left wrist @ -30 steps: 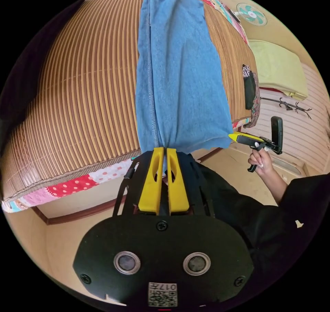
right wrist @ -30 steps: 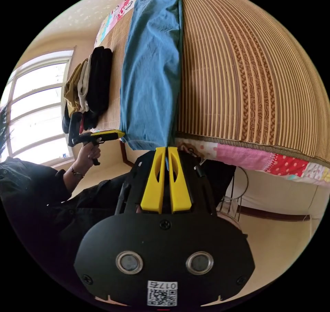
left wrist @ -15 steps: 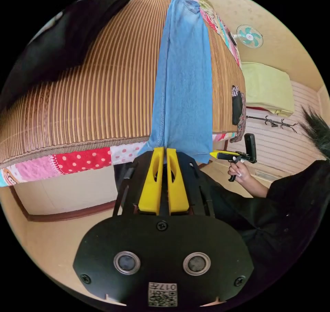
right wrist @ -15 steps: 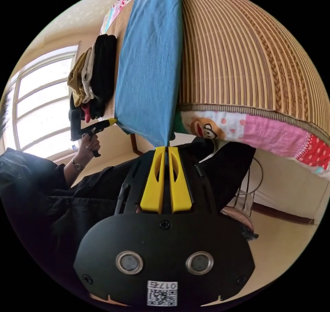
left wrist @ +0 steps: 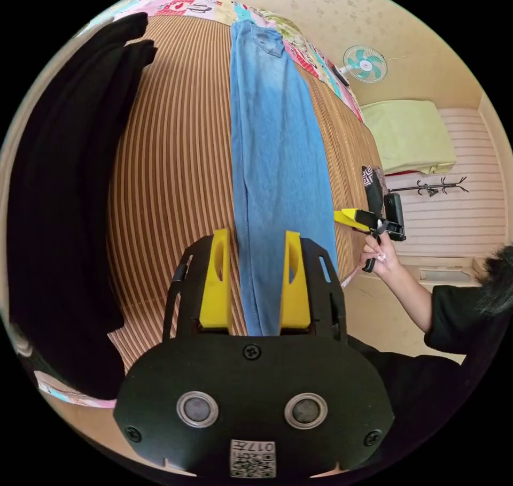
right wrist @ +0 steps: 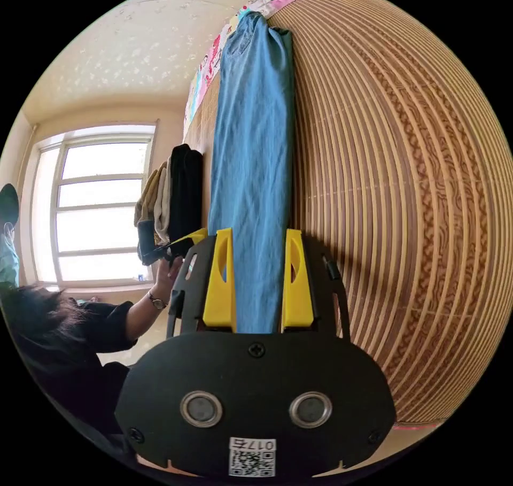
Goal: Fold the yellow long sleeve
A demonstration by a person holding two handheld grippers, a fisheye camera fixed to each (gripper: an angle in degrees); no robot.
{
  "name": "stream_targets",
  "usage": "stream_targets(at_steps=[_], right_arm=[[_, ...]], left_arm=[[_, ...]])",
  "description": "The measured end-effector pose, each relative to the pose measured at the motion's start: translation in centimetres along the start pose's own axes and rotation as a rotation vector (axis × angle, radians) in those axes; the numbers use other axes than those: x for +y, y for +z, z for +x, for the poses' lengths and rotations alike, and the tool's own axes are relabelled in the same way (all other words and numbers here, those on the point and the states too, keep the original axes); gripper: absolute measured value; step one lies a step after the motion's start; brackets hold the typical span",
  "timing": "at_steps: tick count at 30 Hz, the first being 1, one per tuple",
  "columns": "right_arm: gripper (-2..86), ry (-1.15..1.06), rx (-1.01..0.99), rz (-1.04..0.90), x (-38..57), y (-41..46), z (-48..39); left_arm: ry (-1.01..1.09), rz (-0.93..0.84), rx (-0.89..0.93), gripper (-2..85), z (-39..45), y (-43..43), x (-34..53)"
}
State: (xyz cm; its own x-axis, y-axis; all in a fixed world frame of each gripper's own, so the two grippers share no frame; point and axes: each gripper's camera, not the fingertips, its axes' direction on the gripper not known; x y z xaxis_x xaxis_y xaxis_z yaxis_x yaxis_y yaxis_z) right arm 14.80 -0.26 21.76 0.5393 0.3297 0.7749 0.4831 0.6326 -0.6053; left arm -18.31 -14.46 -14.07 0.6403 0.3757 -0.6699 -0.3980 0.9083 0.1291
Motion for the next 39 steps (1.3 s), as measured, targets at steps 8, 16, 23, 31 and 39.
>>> stream_targets(at_steps=[8, 16, 23, 31, 39], right_arm=[[4.4, 0.015, -0.023, -0.342, 8.6, 0.6, 1.6], [9.8, 0.173, -0.126, -0.063, 12.2, -7.4, 5.1], [12.9, 0.056, -0.252, -0.126, 4.3, -4.7, 4.5], [12.0, 0.009, -0.103, -0.117, 7.1, -5.1, 3.1], [5.8, 0.057, -0.312, -0.105, 8.4, -1.8, 4.8]], left_arm=[[-0.088, -0.148, 0.18, 2.8, 1.3, 3.1, 11.6], [-0.206, -0.111, 0.268, 11.3, 1.7, 2.2, 17.7], [0.052, -0.325, 0.146, 7.2, 3.6, 2.3, 16.3], [-0.017, 0.01, 0.211, 11.5, 3.3, -4.1, 13.4], [-0.152, -0.117, 0.208, 4.9, 3.0, 4.1, 9.0]])
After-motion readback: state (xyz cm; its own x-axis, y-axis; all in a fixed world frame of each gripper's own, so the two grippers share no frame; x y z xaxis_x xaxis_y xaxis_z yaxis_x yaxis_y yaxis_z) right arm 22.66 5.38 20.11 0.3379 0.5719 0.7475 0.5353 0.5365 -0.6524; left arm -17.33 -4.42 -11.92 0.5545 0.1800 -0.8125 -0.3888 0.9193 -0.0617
